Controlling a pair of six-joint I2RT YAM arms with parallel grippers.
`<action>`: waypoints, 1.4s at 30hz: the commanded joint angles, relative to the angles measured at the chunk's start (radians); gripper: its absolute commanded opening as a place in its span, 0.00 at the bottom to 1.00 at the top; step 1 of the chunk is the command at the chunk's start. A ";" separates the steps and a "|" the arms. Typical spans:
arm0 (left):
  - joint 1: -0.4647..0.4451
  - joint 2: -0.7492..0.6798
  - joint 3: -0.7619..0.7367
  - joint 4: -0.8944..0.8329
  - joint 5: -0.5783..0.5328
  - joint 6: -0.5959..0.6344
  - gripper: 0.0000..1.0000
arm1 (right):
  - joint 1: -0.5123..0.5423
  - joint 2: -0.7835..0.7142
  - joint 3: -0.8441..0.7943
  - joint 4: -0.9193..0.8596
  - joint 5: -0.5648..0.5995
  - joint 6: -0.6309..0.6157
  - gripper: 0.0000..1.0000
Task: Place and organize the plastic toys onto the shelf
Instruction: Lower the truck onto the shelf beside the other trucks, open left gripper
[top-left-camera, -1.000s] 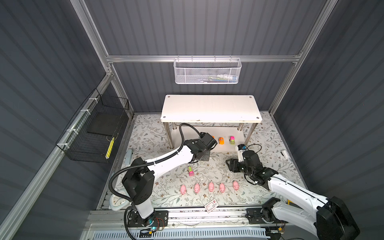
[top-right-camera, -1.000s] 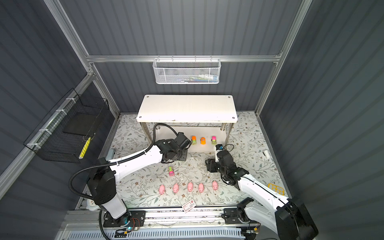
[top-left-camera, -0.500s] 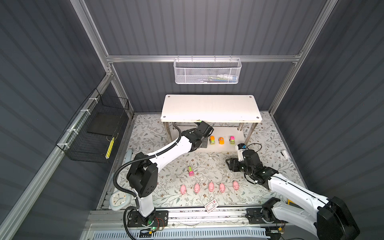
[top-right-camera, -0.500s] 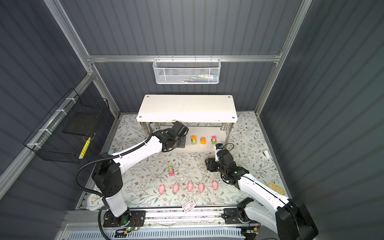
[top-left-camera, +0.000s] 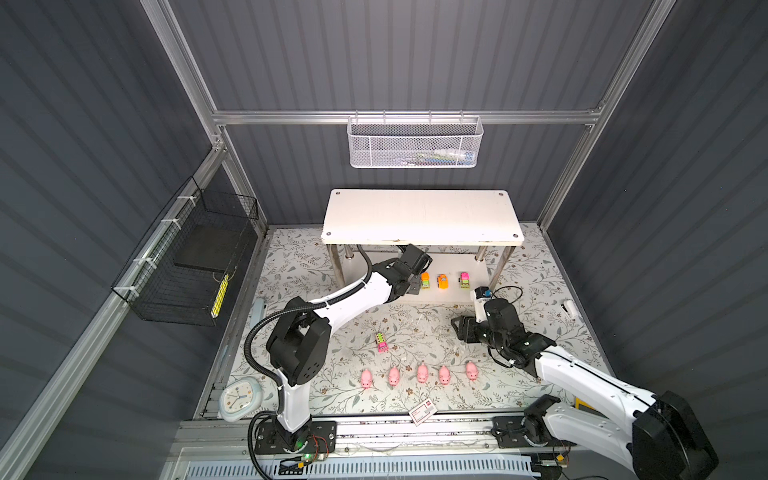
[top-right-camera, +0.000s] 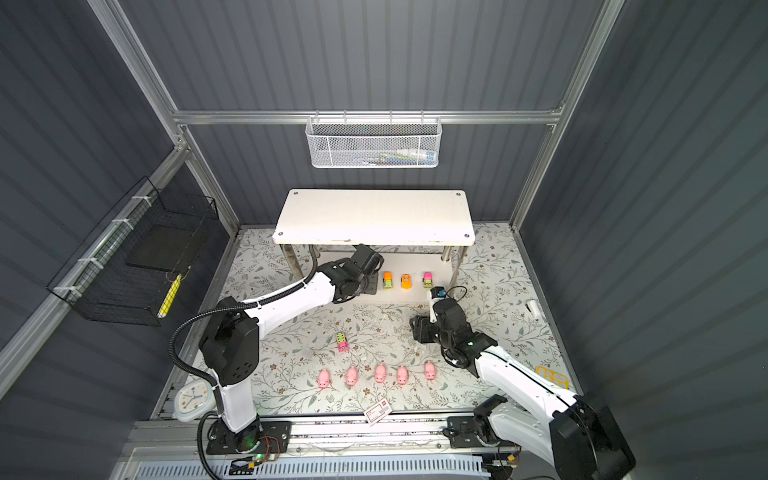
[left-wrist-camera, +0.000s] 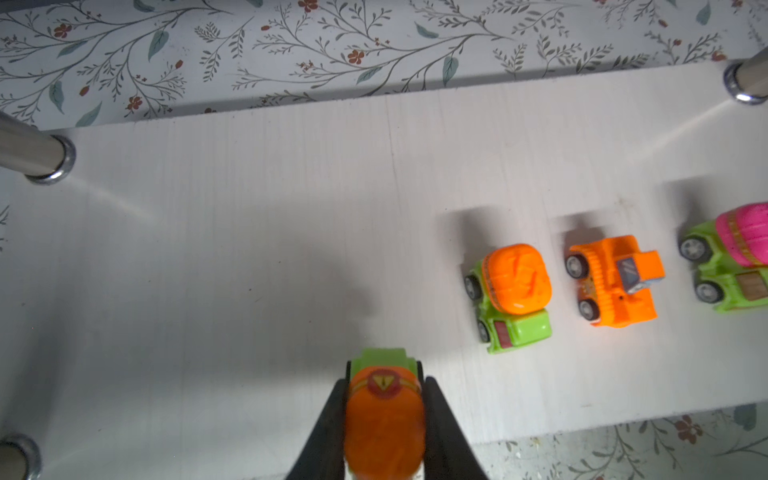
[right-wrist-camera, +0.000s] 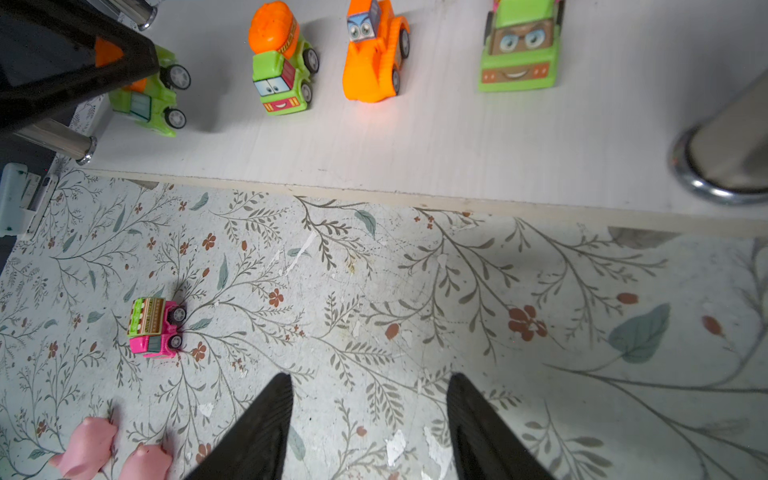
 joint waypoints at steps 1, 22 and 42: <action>0.010 0.012 -0.025 0.073 -0.022 0.004 0.28 | -0.001 0.003 0.016 -0.007 0.006 -0.004 0.62; 0.040 0.075 -0.041 0.112 -0.037 -0.014 0.30 | 0.000 -0.012 0.000 -0.010 0.008 0.009 0.62; 0.053 0.080 -0.041 0.146 -0.030 -0.020 0.46 | 0.000 -0.010 0.003 -0.013 0.008 0.018 0.62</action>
